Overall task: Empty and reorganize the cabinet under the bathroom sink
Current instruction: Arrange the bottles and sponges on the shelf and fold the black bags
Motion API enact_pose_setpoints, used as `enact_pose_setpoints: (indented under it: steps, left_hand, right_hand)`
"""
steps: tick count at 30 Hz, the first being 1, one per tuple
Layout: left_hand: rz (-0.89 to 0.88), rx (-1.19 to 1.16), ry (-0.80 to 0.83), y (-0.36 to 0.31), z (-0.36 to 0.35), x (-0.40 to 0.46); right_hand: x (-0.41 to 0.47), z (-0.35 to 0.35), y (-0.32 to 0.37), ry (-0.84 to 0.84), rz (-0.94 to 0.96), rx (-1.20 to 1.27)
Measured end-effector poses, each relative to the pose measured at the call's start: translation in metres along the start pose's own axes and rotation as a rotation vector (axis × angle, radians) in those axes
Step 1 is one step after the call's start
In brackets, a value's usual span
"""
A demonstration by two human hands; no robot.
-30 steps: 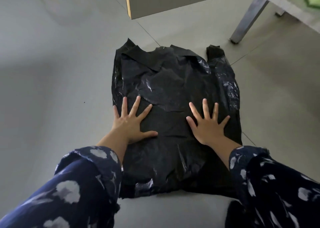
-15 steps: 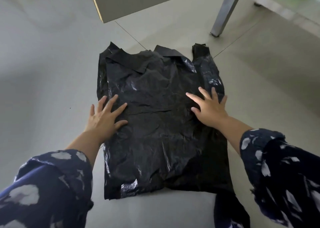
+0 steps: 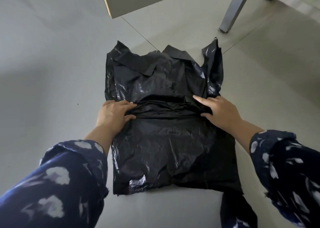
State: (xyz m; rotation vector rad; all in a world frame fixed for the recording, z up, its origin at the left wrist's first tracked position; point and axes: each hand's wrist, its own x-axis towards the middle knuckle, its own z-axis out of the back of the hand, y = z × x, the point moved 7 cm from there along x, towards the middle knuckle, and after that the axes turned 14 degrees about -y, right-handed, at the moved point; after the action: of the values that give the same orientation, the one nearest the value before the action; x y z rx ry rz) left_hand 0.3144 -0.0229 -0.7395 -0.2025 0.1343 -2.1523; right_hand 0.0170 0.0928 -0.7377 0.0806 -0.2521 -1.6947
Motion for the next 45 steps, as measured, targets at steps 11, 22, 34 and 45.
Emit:
enact_pose_setpoints:
  steps: [11,22,34,45]
  left_hand:
    - [-0.155,-0.128,-0.030,0.010,0.016,-0.010]
    - [-0.119,-0.176,-0.142,0.017,0.014,-0.010]
    - [0.237,-0.286,0.101,0.039,0.000,0.005]
    - [0.305,-0.410,-0.072,0.027,0.134,0.027]
  right_hand:
    - [-0.002,0.011,0.010,-0.162,0.340,0.028]
    - [0.007,0.008,0.016,-0.022,0.326,0.060]
    - [0.025,0.006,0.009,0.180,0.042,0.110]
    - [0.036,0.141,0.042,0.054,-0.071,0.193]
